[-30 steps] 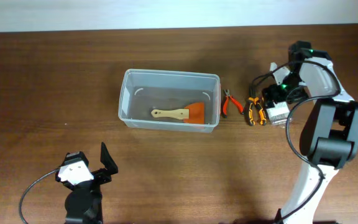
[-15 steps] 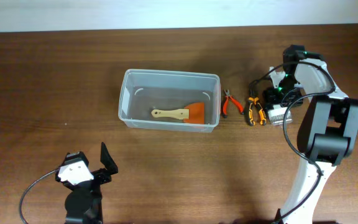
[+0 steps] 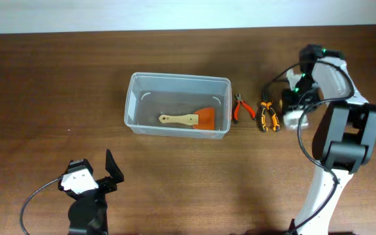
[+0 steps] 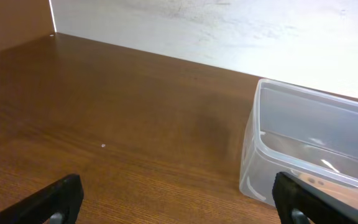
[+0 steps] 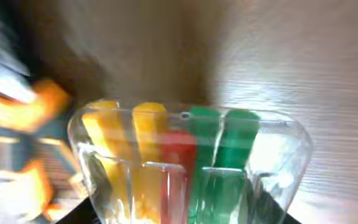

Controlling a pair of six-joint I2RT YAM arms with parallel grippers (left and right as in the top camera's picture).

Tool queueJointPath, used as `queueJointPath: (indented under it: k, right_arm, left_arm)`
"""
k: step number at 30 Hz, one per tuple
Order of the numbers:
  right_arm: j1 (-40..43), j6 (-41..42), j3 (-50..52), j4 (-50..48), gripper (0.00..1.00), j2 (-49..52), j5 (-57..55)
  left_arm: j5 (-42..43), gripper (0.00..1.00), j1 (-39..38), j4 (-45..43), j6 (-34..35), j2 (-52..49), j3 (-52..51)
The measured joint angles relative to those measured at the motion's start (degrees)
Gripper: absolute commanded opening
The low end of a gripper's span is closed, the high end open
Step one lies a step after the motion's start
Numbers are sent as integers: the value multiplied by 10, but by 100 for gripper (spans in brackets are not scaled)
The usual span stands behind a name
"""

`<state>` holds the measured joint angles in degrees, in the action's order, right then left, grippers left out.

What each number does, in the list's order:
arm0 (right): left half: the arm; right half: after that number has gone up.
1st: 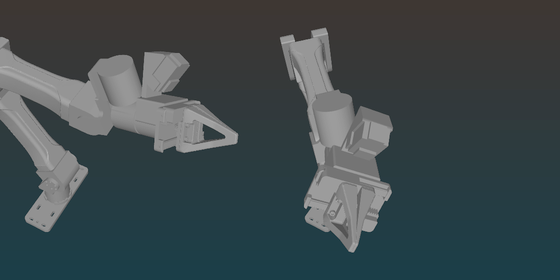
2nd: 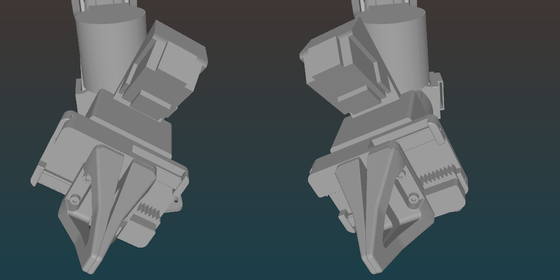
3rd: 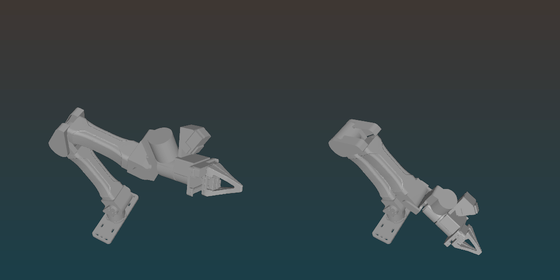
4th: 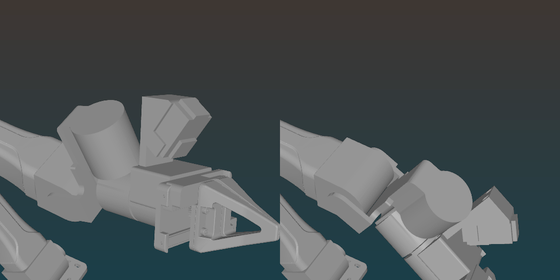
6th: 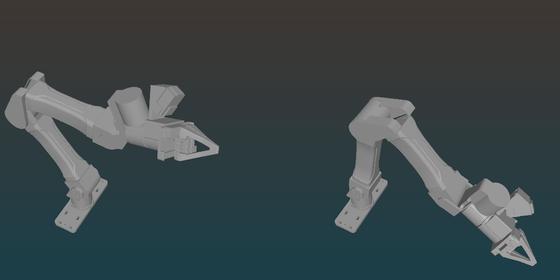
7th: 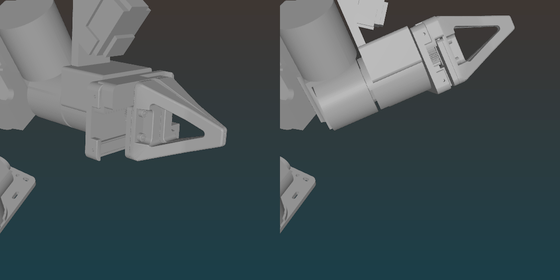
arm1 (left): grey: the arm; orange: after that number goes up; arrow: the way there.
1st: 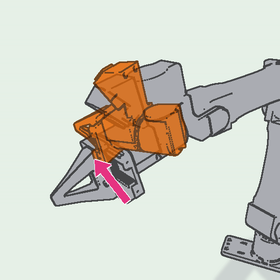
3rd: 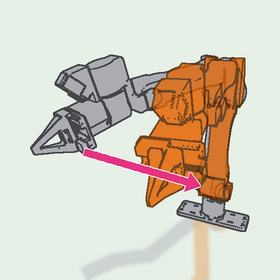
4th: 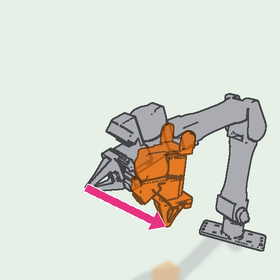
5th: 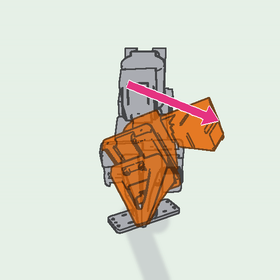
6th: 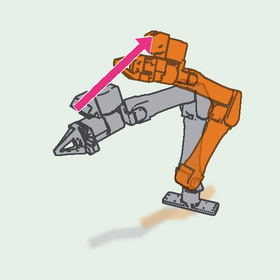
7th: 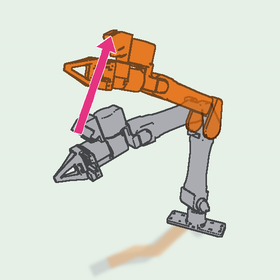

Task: Pack container
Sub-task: 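Move the right gripper to the bit case and grasp it, then lift the bit case and drop it into the container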

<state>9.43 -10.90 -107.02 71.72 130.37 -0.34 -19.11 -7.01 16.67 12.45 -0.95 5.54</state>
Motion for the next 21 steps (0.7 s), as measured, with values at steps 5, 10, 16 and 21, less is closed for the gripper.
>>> queueJointPath:
  k: [5, 10, 16, 21]
  right_arm:
    - [-10, 25, -156, 70, 32, -23, 33]
    - [-79, 37, -271, 116, 31, -89, 42]
    - [-250, 37, -303, 97, 27, -144, 53]
    - [-357, 16, -278, 38, 27, -114, 58]
  left_arm:
    - [0, 99, 0, 0, 0, 0, 0]
    - [0, 99, 0, 0, 0, 0, 0]
    - [0, 99, 0, 0, 0, 0, 0]
    - [0, 99, 0, 0, 0, 0, 0]
